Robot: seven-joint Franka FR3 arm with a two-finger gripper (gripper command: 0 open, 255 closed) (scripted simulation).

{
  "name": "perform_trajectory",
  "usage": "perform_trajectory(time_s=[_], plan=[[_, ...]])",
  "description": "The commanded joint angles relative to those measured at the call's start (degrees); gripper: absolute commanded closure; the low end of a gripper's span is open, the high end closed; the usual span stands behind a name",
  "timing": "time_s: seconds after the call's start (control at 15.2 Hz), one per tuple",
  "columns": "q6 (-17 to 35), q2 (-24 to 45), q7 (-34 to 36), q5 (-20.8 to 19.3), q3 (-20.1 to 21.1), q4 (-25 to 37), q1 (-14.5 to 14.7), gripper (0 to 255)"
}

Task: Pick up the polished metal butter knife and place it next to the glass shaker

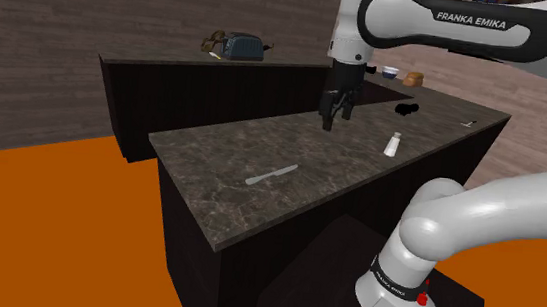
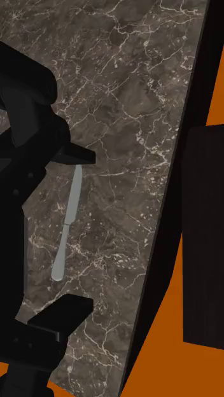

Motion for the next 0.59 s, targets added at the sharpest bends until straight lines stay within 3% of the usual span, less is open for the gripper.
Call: perform_trajectory(time_s=[0.0, 0.53], plan=[[0.00, 0.00, 0.00, 0.00, 0.00, 0.00, 0.00, 0], [20.49, 3.22, -28.53, -4.38, -13.30, -11.11, 7.13, 0]])
